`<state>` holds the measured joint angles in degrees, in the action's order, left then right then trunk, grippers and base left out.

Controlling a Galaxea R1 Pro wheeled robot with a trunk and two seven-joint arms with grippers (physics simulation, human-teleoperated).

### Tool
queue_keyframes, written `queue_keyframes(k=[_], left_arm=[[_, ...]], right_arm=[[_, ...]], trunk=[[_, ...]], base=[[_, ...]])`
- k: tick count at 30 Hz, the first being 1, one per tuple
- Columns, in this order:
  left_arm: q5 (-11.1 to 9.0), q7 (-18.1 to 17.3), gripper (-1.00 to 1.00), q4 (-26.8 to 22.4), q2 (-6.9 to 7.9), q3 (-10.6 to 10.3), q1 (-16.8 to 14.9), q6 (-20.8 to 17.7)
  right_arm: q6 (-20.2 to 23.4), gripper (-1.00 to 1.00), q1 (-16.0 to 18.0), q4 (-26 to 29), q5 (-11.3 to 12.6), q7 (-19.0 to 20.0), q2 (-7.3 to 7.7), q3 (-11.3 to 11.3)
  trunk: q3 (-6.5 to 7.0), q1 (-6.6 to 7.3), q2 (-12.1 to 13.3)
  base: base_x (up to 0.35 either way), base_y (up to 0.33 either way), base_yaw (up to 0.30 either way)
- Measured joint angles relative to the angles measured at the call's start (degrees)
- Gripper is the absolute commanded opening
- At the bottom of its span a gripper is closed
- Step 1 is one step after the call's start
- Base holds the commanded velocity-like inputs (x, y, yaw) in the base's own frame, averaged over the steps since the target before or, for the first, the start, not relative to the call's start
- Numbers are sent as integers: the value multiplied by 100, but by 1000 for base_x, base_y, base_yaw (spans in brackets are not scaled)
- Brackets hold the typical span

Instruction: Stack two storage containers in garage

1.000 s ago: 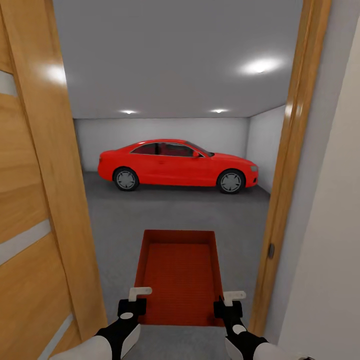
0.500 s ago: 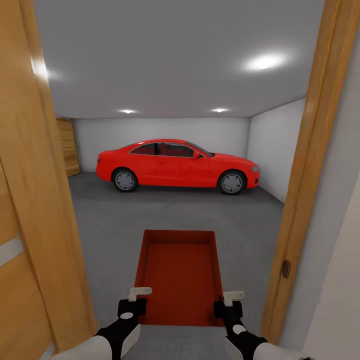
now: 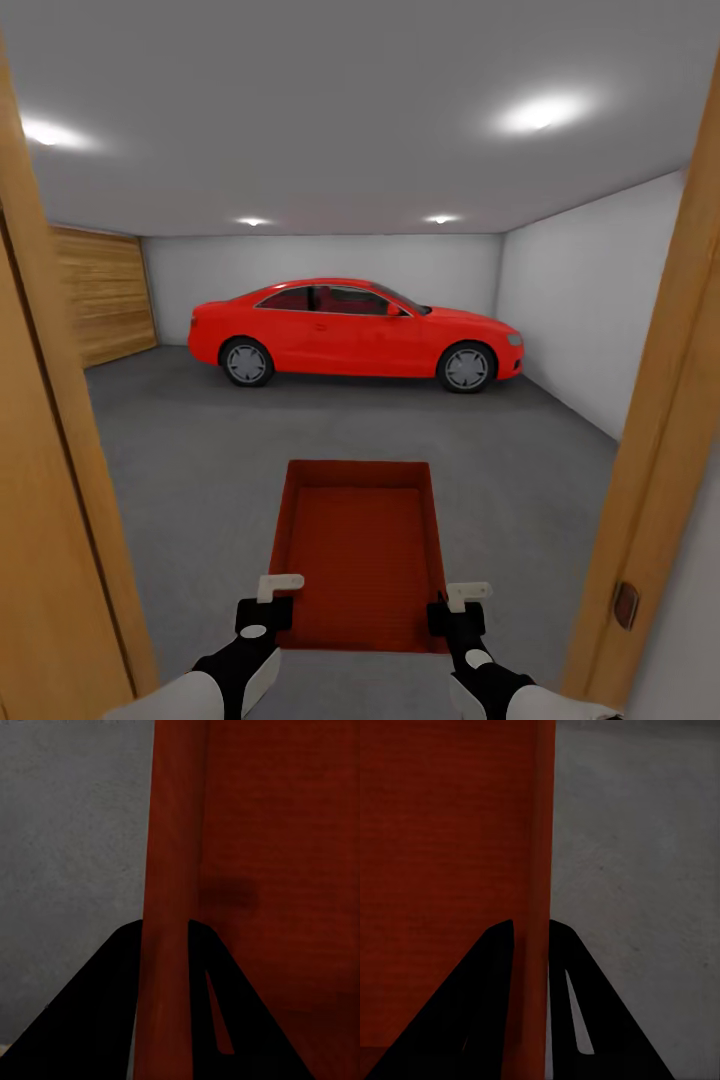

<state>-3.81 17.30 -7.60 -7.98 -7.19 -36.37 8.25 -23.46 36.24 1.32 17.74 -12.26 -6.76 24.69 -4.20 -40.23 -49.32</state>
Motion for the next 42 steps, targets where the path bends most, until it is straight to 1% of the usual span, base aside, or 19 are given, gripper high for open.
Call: queue_keyframes(k=[2,5,10,26,42], left_arm=[[-4,1,-100,-2,0,-3,0,0],[4,-2,-100,-6,0,5,0,1],[8,1,-100,1,-1,8,-1,3],[-3,1,-100,2,0,-4,-1,10],[5,-6,-100,-1,3,6,0,2]], right_arm=[[-1,-100,1,1,-4,0,1,-3],[-2,-100,2,2,-8,-1,1,-5],[0,-100,0,2,2,2,0,1],[-3,-100,0,3,-7,-1,1,-5],[-4,-100,2,-2,18,-1,-3,14]], trunk=[[0,0,0],[0,-2,0],[0,-2,1],[1,-3,1],[0,0,0]], base=[[311,0,0],[59,2,0],[82,199,0],[10,17,0],[304,0,0]])
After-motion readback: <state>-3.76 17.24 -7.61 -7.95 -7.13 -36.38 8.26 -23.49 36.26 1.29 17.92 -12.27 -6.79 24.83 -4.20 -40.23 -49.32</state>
